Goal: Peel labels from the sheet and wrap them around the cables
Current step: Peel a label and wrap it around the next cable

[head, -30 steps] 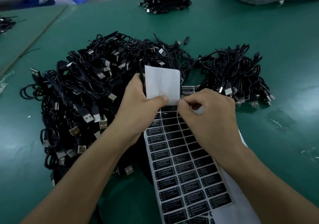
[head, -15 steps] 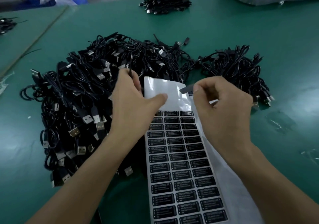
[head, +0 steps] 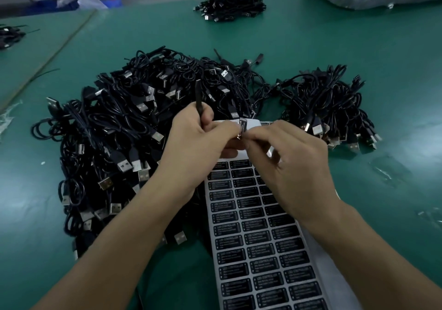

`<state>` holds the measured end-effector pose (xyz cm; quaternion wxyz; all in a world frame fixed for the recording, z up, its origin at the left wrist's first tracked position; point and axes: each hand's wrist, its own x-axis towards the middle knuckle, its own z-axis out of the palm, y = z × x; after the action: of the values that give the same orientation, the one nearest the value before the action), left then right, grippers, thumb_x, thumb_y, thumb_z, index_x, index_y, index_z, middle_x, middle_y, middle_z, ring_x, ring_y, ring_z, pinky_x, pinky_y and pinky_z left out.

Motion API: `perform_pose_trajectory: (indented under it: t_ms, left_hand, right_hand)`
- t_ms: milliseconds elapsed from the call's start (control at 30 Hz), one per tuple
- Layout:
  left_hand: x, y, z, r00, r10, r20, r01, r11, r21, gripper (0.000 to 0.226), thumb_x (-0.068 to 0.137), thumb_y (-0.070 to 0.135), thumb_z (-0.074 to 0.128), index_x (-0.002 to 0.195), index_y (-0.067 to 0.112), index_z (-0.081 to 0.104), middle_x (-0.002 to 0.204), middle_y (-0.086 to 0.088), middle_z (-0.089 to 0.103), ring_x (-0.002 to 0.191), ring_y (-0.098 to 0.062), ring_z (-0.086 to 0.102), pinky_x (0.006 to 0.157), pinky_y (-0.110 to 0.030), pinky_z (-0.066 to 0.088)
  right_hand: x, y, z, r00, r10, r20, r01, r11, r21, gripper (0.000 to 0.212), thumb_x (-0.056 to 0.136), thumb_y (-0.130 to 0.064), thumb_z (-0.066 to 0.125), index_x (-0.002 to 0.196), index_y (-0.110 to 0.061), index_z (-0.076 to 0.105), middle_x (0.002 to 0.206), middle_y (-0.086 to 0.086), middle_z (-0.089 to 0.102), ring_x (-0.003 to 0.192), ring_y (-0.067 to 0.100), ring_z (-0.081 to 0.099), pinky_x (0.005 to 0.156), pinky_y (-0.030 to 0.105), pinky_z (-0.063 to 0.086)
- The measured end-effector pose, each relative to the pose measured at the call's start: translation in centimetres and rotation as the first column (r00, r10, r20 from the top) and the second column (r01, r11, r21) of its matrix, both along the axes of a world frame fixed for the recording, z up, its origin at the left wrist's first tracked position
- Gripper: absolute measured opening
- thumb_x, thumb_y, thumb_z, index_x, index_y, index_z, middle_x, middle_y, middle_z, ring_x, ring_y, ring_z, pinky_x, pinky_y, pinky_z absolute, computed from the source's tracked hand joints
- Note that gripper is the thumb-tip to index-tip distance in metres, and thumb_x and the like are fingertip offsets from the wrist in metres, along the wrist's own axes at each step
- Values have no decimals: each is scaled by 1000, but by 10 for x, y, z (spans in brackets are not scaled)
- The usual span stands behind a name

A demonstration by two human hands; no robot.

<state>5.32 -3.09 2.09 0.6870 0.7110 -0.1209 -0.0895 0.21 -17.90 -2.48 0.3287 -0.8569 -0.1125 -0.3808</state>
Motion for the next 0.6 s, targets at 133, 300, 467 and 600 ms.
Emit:
perform_pose_trajectory:
  t_ms: [133,300,467,600]
  left_hand:
    - [3,2,-4,999,1,32,-2,999,33,43,86,-6,67,78,17,32,56,4,58,69,-15,70,66,-33,60]
    - [3,3,-3,997,-36,64,32,998,59,44,84,-6,68,77,19,32,70,-2,72,78,-20,75,62,-23,58]
    - [3,4,-4,992,-94,89,85,992,94,45,84,-8,66,77,19,31,79,-10,76,77,-17,74,65,-25,58]
    - [3,3,-7,991,-101,85,91,989,114,41,88,-5,64,78,18,31,70,-5,74,79,-20,76,66,-27,59]
  right_hand:
    - [-1,1,2,996,1,-86,8,995,100,12,89,-20,78,95,-11,74,80,-4,68,67,7,60,61,18,48]
    - [1,1,5,970,49,-240,61,900,431,8,91,-23,73,97,-18,74,79,-11,70,73,7,65,65,17,51]
    - [2,-2,8,936,175,-304,27,829,559,5,87,-17,76,87,-21,77,73,-5,70,66,3,57,65,20,49]
    - [2,-2,9,946,158,-283,24,837,547,16,84,-12,78,79,-26,75,75,-2,64,65,3,54,64,15,45]
